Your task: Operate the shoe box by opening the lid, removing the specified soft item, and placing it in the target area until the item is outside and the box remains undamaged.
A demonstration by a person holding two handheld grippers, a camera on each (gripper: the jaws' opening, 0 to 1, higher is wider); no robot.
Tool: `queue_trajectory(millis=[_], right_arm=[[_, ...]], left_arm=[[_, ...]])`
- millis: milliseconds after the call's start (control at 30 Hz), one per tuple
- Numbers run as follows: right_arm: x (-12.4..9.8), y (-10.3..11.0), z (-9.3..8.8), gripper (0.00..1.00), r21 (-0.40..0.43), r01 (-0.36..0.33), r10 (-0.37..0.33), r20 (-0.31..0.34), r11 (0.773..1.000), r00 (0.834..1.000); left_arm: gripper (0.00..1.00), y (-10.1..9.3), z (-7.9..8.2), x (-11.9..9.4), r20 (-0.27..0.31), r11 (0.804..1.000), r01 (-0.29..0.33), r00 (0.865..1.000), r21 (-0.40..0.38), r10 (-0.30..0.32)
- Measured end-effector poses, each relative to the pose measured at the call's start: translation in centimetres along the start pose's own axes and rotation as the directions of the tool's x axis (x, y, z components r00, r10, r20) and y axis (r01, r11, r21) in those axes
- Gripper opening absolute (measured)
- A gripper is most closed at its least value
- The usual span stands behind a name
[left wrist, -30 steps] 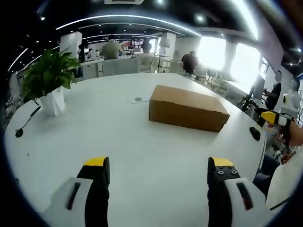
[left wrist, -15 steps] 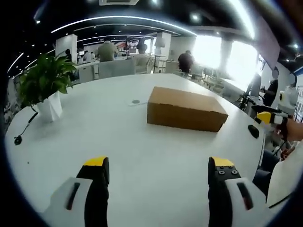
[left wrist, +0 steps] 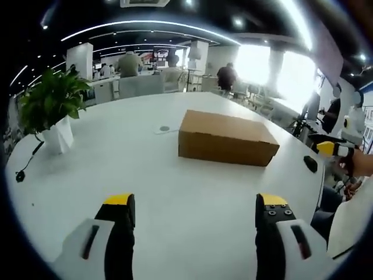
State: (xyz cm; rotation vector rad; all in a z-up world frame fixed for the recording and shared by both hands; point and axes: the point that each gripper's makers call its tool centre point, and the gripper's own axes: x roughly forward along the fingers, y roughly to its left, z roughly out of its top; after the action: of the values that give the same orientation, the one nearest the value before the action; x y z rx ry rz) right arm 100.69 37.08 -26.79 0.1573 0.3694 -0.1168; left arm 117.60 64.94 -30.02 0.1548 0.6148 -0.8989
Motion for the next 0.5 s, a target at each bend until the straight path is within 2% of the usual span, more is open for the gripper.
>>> queue_trajectory(millis=[233,300,500], right_arm=[[-0.24,0.03,-0.33,0.81,-0.01,0.007,-0.007,-0.014,1.0,1.0],[-0.24,0.01,-0.94,0.81,0.0,0.012,-0.012,-0.05,1.0,0.999],[-0.16,0.07,-0.87,0.79,0.007,0.015,-0.014,-0.036,1.0,0.999]], left_arm=[[0.86,0.54,-0.2,0.18,-0.008,1.0,-0.002,1.0,-0.01,0.002],[0.86,0.46,-0.24,0.17,-0.009,1.0,-0.005,1.0,-0.016,0.005],[0.86,0.25,-0.5,0.05,-0.002,0.999,-0.007,1.0,-0.033,0.007]])
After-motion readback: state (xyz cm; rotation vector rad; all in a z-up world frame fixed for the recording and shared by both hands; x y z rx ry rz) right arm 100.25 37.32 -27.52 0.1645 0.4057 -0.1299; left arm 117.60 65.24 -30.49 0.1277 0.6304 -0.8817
